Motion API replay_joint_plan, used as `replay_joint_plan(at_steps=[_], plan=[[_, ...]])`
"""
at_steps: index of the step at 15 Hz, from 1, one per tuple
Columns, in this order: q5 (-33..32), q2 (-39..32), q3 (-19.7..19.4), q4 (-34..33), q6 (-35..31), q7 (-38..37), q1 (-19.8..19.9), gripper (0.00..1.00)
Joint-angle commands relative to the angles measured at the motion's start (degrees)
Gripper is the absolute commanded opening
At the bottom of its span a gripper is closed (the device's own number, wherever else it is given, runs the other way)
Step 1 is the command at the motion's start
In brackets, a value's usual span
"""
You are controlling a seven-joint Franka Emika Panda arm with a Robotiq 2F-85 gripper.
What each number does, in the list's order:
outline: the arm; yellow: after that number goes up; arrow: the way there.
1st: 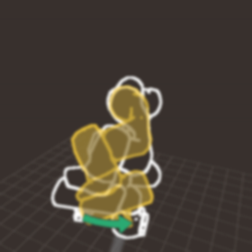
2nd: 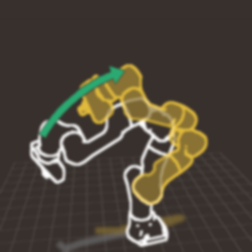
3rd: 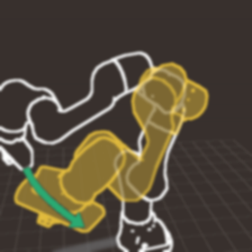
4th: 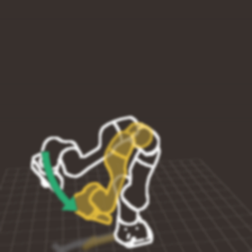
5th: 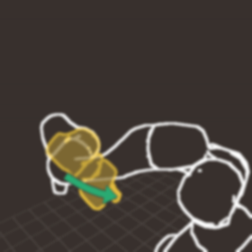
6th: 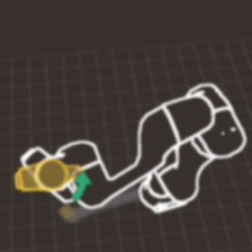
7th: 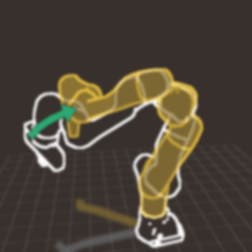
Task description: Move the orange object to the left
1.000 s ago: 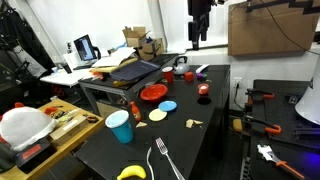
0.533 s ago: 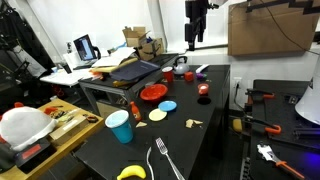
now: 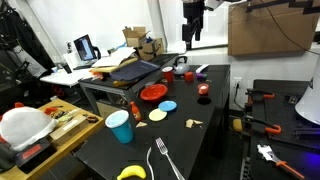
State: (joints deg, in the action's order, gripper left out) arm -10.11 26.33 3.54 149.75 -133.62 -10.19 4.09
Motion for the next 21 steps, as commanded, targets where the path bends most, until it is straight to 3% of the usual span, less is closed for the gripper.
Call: replay_joint_plan(at_steps=[1,10,21], plan=[[-2.25,-2.90,-1.00,-2.04,-1.86,0.77,1.60,1.00],[-4.31,-10.37,-3.70,-5.38,-4.36,-0.20,4.74,1.00],[-2.33,-23.60,-10.70,-12.00,-7.43,-1.35,6.91,1.00]])
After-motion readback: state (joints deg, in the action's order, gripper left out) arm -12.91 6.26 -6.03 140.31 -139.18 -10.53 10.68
